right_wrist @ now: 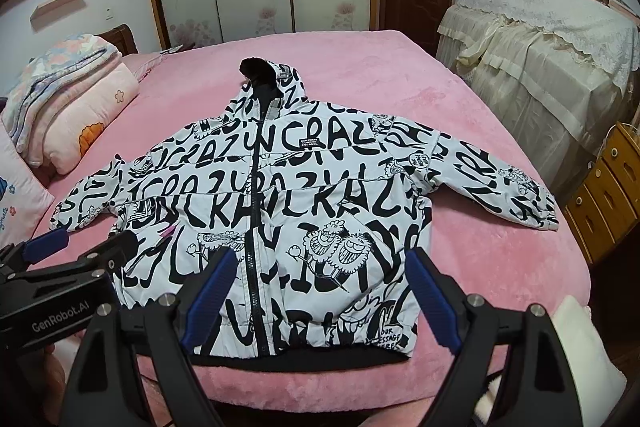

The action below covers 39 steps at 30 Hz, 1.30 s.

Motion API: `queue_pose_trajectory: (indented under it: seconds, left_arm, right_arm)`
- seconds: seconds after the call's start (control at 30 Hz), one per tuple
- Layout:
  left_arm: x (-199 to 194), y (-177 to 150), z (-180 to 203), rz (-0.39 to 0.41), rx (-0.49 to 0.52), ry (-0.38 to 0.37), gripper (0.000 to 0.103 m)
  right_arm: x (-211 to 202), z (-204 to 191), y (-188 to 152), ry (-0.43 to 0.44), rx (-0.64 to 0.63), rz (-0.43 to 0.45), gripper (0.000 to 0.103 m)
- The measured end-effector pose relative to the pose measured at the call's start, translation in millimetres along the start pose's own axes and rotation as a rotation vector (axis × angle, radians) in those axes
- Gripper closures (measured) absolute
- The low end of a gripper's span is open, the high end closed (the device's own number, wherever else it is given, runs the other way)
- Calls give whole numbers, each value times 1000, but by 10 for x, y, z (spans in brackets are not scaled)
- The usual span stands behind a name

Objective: Fold large clothes

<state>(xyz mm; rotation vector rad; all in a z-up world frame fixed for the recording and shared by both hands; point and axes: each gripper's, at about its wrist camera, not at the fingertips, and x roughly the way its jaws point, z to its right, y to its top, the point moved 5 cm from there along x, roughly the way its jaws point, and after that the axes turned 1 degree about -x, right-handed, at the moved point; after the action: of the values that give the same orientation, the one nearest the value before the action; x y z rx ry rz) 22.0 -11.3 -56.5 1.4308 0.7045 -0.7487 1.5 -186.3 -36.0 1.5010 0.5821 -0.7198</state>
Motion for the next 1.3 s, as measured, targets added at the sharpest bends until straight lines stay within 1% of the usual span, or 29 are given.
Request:
queue_pose_trajectory:
  seconds: [0.07,0.6,0.77,0.9,1.3]
  left_arm:
    - [9,-7,6,-5,1,1,4]
    - [8,-32,-7,-5,2,-3,4]
    - [8,-37,-4,-6,1,-3,4]
    - [13,-105,-9,-8,3,-6,4]
    - [14,-87,-6,-9,2,-5,4]
  right_arm:
    - [-1,27,-52,-1,4,4,16]
    - [3,-19,-86,13,1,2,16]
    - [9,-7,-79,12,2,4,16]
    - [9,-4,-73,12,2,4,16]
    - [6,-4,-66,13,2,7,16]
